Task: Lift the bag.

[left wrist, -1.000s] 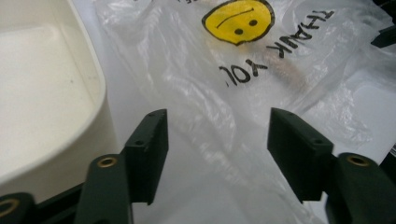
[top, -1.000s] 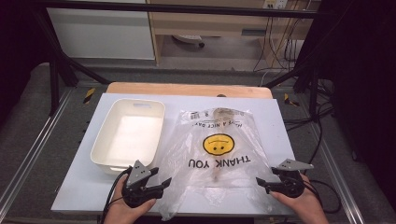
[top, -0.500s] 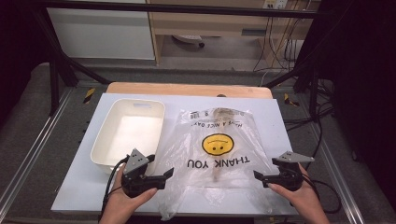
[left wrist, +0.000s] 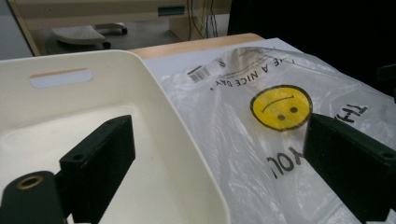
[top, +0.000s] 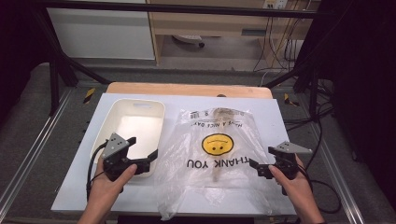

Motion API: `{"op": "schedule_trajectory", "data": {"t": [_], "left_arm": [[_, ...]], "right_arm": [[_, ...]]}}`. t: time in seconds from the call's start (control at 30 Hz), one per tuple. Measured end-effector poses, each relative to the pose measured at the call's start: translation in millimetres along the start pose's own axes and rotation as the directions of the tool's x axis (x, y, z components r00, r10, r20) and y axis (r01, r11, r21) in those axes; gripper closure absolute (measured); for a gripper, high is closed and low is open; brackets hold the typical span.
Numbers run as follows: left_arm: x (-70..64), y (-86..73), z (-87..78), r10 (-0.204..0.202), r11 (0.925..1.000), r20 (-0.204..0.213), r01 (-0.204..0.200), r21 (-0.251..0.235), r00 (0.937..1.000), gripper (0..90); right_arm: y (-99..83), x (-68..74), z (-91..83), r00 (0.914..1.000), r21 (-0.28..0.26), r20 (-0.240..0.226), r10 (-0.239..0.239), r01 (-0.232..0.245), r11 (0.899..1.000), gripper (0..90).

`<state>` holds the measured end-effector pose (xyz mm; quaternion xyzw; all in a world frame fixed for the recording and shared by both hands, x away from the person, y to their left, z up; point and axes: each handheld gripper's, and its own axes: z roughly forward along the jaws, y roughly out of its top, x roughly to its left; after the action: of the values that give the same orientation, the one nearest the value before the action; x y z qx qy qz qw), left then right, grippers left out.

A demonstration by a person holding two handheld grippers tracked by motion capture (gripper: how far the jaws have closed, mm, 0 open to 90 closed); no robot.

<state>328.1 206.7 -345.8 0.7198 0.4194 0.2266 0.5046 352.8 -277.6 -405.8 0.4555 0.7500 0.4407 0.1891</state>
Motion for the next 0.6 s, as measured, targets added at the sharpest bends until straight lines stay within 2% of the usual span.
{"op": "schedule_trajectory", "data": {"t": [0.13, 0.27, 0.47, 0.6], "left_arm": [[9.1, 5.1, -7.4, -0.005, 0.9998, -0.024, 0.004, -0.021, 0.9997, 8.6], [19.0, 7.2, -15.0, -0.013, 0.9994, -0.046, 0.012, -0.034, 0.9989, 8.0], [37.2, 5.8, -27.9, -0.028, 0.9983, -0.062, 0.025, -0.053, 0.9977, 7.1], [50.9, 3.4, -38.6, -0.037, 0.9973, -0.093, 0.030, -0.066, 0.9950, 6.5]], "right_arm": [[3.3, -1.3, -1.4, 0.9998, -0.020, 0.003, 0.017, -0.017, 1.000, 4.4], [5.4, -4.6, -2.9, 0.9990, -0.043, 0.026, 0.037, -0.036, 0.998, 4.9], [6.7, -12.6, -7.7, 0.9967, -0.079, 0.048, 0.066, -0.062, 0.995, 5.6], [5.3, -19.0, -11.9, 0.9951, -0.088, 0.059, 0.079, -0.074, 0.993, 5.7]]}}
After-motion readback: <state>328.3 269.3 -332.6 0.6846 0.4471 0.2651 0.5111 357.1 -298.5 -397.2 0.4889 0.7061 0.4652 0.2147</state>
